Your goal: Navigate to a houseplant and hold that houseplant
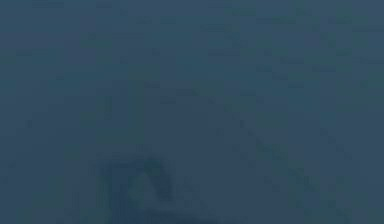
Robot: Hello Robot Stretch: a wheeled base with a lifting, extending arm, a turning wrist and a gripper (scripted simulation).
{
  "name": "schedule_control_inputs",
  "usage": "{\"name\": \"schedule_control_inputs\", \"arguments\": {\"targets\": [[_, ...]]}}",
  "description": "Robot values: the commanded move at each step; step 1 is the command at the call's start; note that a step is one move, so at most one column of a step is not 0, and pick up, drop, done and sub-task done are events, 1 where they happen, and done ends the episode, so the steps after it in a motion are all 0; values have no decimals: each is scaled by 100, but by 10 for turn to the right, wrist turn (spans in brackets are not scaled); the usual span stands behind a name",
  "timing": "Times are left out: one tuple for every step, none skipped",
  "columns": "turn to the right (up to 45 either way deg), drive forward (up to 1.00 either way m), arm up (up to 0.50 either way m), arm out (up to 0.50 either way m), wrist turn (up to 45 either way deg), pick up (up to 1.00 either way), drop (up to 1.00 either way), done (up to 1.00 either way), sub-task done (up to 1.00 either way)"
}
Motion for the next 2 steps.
{"name": "schedule_control_inputs", "arguments": {"targets": [[0, 0, 0, 0, 210, 0, 0, 0, 0], [0, 0, -30, 0, 0, 0, 0, 0, 0]]}}
